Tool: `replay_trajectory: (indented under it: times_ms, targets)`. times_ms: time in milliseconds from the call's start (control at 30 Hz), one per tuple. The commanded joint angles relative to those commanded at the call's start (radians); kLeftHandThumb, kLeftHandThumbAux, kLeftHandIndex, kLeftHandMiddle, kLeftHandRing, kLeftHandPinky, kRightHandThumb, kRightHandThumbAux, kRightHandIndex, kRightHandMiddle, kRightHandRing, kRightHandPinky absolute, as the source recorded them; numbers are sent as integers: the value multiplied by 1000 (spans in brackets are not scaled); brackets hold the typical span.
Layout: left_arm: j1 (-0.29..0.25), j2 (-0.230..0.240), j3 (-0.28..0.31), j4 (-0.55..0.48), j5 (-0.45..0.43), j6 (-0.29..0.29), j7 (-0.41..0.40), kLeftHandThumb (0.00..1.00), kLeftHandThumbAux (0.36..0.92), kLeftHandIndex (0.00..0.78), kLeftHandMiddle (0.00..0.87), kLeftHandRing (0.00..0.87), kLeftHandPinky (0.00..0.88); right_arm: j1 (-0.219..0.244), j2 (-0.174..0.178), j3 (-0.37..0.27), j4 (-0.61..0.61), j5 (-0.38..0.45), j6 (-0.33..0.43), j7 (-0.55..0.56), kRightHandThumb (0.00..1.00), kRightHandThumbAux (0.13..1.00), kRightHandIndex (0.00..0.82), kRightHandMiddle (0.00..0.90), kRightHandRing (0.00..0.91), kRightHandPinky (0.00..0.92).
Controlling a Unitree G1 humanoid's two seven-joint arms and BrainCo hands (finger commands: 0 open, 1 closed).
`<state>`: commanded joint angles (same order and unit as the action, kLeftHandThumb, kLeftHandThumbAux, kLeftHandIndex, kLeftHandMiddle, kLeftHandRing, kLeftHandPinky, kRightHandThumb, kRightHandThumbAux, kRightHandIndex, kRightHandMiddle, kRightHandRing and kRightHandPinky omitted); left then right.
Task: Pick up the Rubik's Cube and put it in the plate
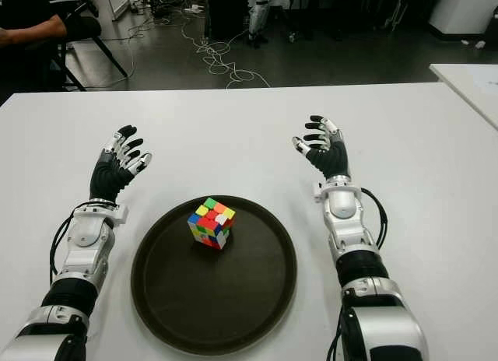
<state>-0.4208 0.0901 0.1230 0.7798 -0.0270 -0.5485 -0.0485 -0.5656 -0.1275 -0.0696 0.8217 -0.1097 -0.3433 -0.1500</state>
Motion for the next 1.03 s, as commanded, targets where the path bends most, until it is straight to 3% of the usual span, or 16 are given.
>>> replay_trajectory:
  times_ms: [633, 667, 767, 1033]
  targets:
    - [-8, 3, -1, 20, 0, -19, -2, 107, 773, 89, 109, 114, 110, -11, 3, -9, 20, 17, -12, 1, 373, 787, 276, 341, 346, 376]
    - [-8, 3, -1, 21, 0, -22, -3, 106, 775, 89, 109, 114, 109, -12, 3, -9, 20, 17, -12, 2, 484, 768, 322, 343, 349, 379]
    - [-9, 3, -1, 25, 1, -28, -4, 104, 778, 88, 112, 117, 110, -15, 1, -11, 26, 17, -10, 4, 618, 744, 378, 348, 353, 383]
    - [-8, -2, -2, 22, -1, -13, 0, 106, 789, 93, 120, 124, 119, -24, -6, -12, 52, 12, -24, 5, 680, 733, 402, 353, 361, 392]
